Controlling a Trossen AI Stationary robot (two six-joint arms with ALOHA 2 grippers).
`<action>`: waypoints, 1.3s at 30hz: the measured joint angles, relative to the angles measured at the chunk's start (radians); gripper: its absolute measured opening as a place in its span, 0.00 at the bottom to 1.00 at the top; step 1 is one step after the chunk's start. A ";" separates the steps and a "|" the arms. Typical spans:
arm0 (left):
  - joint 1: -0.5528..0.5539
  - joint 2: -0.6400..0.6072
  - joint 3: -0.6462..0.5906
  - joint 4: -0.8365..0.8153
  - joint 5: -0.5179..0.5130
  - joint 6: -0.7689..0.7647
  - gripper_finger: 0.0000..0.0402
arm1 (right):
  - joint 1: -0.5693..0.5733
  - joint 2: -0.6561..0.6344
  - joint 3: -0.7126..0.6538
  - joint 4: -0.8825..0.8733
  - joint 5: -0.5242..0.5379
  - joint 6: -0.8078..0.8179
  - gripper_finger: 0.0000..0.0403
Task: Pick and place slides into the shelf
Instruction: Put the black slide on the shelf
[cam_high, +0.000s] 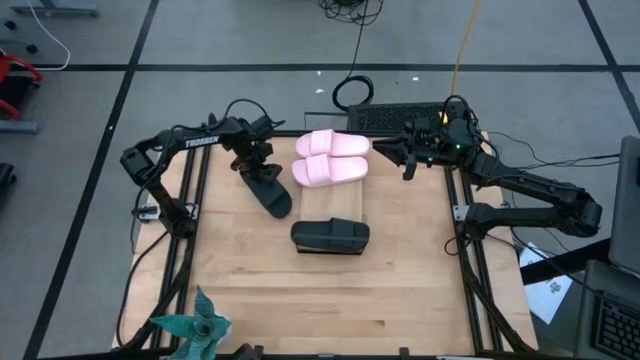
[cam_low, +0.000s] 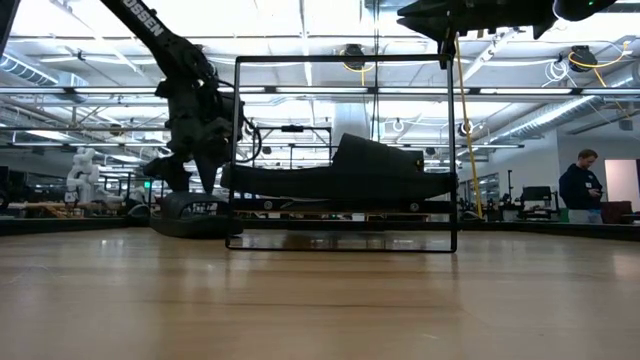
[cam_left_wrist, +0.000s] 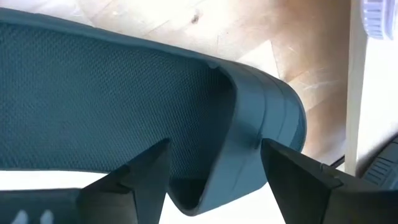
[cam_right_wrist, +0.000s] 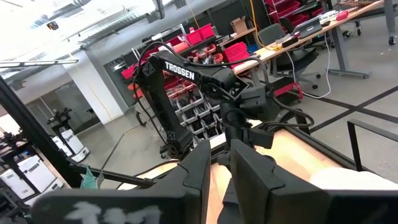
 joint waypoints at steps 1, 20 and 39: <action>0.000 0.001 0.000 0.000 0.001 0.000 0.62 | 0.000 0.000 0.000 0.000 0.000 0.000 0.13; -0.031 0.002 -0.002 0.007 0.068 0.032 0.33 | 0.000 0.000 0.000 0.000 0.000 -0.003 0.13; -0.048 -0.001 -0.137 0.172 0.239 -0.116 0.07 | 0.000 0.000 0.000 0.000 -0.002 0.001 0.13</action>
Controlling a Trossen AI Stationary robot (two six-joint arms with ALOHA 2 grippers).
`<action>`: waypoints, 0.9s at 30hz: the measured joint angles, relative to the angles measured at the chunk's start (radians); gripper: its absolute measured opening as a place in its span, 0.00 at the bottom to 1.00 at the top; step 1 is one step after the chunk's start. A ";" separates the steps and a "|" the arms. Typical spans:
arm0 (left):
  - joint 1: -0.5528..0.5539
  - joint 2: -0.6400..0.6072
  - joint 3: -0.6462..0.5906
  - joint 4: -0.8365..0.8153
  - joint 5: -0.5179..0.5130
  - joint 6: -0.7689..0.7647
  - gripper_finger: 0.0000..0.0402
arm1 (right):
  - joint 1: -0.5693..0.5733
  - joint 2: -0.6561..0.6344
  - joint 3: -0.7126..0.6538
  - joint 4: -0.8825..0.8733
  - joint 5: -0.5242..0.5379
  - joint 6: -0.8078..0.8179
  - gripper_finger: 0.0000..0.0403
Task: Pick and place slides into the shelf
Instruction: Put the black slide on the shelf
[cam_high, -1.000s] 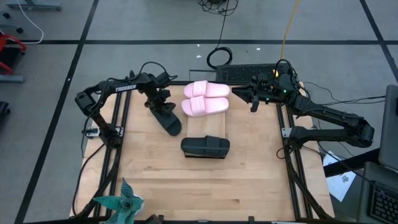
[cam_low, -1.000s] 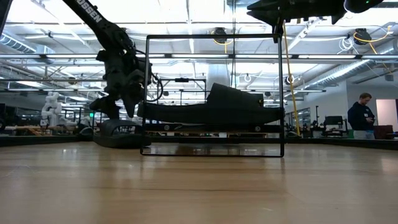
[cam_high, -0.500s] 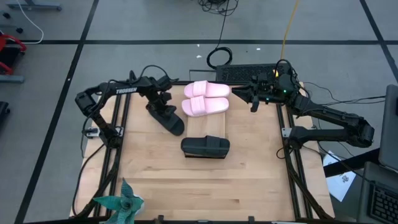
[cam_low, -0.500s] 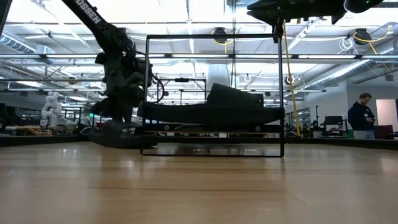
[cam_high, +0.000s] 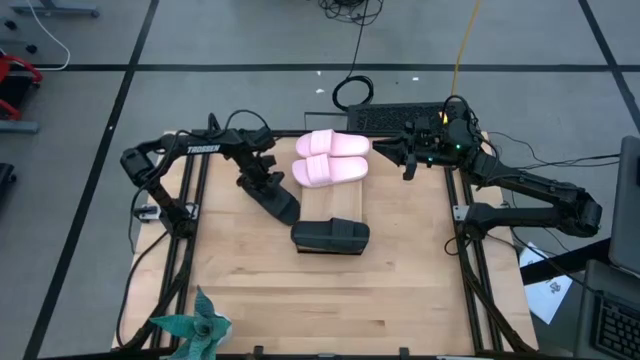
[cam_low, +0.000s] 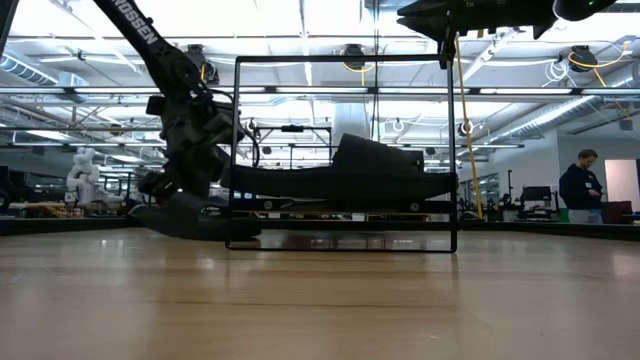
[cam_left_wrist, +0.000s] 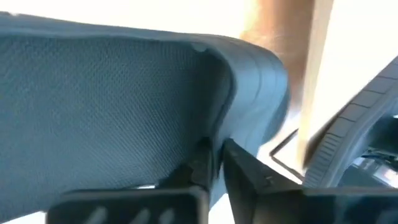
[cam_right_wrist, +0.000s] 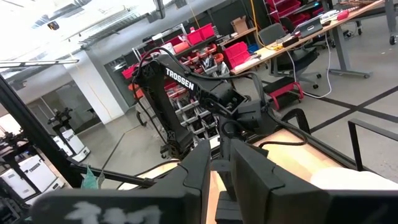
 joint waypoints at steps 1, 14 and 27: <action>0.000 -0.003 0.000 0.001 0.008 -0.007 0.04 | 0.000 0.000 0.000 0.000 0.000 0.000 0.13; 0.000 -0.109 0.000 0.000 -0.014 -0.092 0.00 | 0.000 0.000 0.000 0.000 -0.003 -0.001 0.13; 0.056 -0.314 0.000 0.006 -0.065 -0.241 0.00 | 0.000 0.000 0.000 -0.007 -0.006 -0.001 0.13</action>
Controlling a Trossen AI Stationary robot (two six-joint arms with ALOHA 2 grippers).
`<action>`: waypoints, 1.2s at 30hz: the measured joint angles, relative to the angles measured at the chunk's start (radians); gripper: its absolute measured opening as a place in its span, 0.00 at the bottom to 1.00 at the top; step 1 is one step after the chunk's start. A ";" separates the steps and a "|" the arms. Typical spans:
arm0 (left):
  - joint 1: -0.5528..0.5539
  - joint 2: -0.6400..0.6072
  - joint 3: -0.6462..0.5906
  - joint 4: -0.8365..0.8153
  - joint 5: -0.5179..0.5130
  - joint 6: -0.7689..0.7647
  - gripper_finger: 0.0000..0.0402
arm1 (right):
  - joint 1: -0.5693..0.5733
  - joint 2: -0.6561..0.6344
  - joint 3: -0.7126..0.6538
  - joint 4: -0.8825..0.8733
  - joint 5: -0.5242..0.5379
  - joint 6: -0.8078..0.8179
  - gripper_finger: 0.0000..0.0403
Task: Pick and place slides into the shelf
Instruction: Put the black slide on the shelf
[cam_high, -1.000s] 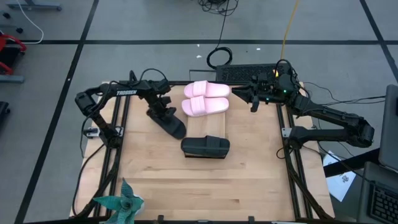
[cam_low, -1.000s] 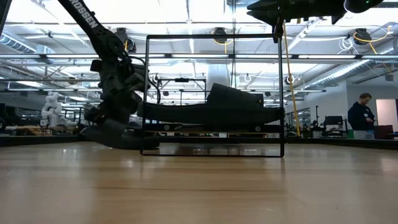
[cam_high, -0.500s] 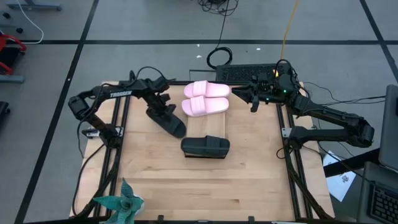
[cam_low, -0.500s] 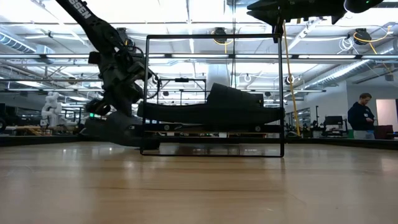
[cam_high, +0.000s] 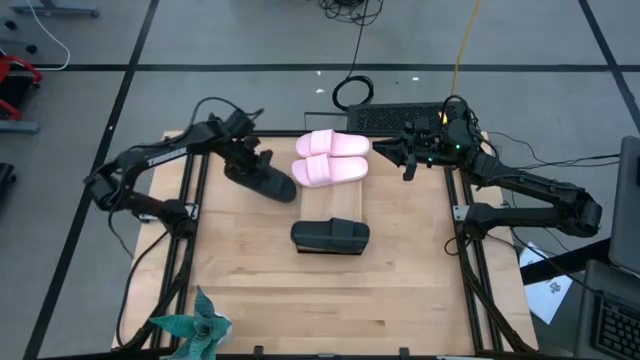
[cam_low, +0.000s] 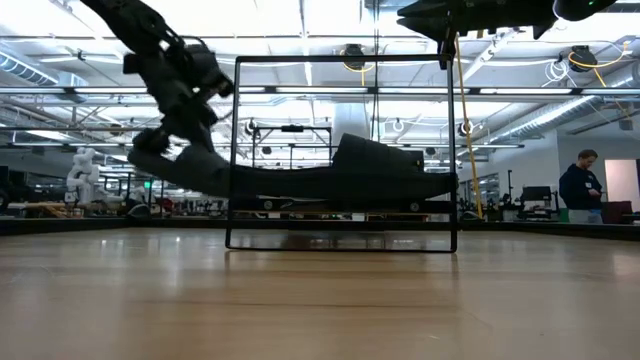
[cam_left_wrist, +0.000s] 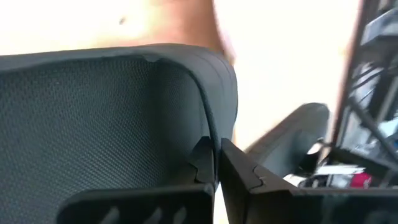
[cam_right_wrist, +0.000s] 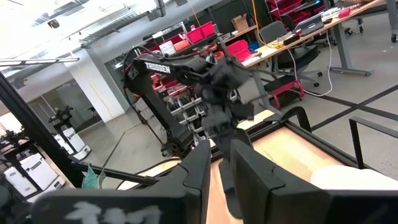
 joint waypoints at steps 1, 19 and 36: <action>0.005 -0.022 0.000 0.002 -0.002 -0.013 0.00 | 0.000 0.000 0.000 0.000 0.000 0.000 0.13; -0.151 -0.164 0.000 0.542 -0.087 -0.428 0.00 | 0.000 0.000 0.000 0.000 0.001 -0.004 0.13; -0.372 0.091 0.046 0.824 -0.173 -0.569 0.00 | -0.013 0.000 0.000 0.038 0.137 -0.031 0.13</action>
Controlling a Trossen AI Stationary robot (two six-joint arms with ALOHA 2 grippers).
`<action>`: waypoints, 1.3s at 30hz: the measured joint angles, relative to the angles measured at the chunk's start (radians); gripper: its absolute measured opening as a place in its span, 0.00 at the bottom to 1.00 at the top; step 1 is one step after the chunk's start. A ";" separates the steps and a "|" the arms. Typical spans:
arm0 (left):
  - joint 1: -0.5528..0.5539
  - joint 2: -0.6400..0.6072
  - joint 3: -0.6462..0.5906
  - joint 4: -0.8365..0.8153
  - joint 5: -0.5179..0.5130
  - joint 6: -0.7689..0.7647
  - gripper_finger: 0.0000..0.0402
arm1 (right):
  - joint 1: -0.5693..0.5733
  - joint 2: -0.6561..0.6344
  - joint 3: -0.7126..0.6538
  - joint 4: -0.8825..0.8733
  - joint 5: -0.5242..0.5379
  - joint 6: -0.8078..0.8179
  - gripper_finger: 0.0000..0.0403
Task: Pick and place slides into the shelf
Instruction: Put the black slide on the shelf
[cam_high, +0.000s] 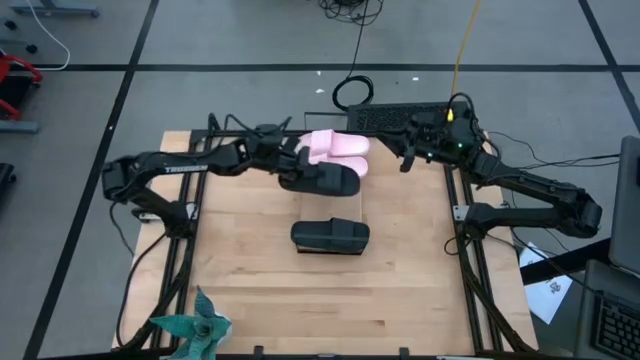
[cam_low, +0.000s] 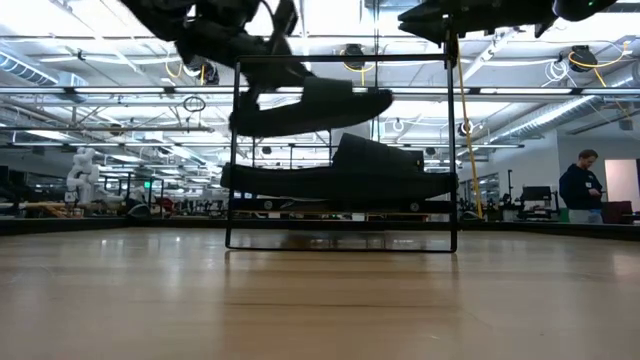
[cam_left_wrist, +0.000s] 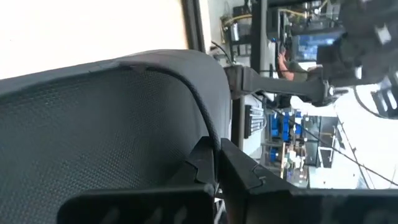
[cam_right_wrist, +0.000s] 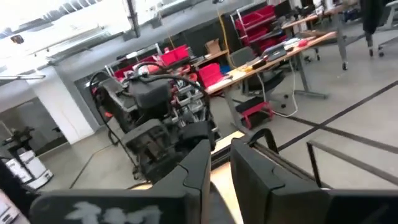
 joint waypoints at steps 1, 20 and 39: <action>-0.008 0.017 0.020 0.000 0.000 0.001 0.00 | -0.006 0.000 0.000 0.003 -0.001 0.000 0.13; -0.145 0.234 0.268 -0.188 -0.142 -0.033 0.00 | -0.032 0.000 0.000 0.008 -0.004 -0.023 0.13; -0.201 0.327 0.257 -0.225 -0.299 -0.106 0.00 | -0.032 0.000 0.000 0.007 -0.005 -0.026 0.13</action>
